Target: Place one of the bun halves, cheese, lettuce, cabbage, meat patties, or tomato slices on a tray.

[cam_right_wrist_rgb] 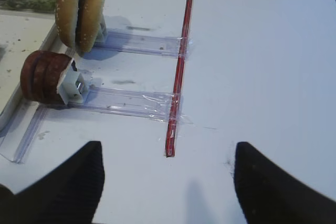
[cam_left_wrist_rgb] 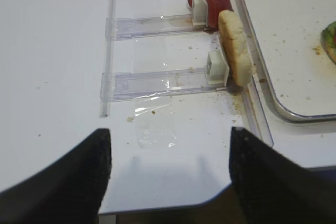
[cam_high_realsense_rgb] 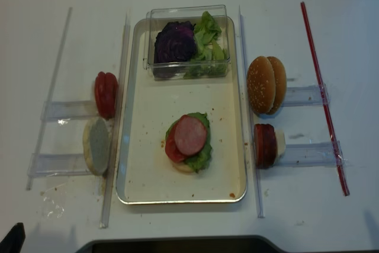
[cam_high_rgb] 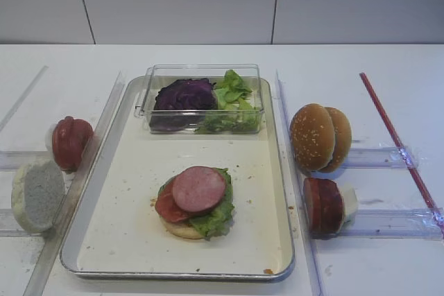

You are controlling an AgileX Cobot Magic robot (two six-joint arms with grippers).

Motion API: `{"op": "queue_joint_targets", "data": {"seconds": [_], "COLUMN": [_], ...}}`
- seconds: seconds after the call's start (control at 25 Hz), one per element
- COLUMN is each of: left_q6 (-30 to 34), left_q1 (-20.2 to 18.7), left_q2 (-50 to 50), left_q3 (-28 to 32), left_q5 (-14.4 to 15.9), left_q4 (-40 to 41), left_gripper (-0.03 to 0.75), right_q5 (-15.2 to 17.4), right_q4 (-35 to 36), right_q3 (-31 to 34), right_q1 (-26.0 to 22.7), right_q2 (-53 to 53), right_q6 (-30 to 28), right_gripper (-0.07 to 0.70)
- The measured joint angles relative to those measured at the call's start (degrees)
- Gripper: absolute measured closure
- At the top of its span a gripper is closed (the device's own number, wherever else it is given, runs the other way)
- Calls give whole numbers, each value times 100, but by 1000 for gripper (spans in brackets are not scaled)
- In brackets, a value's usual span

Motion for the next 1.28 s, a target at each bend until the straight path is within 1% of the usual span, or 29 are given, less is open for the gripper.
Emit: {"op": "queue_joint_targets", "data": {"seconds": [1.28], "left_q6": [0], "left_q1": [0], "left_q2": [0], "left_q3": [0], "left_q5": [0], "left_q4": [0], "left_gripper": [276], "right_q5": [0], "right_q4": [0], "right_q3": [0], "right_q1": [0], "right_q2": [0], "right_q6": [9], "right_gripper": [101]}}
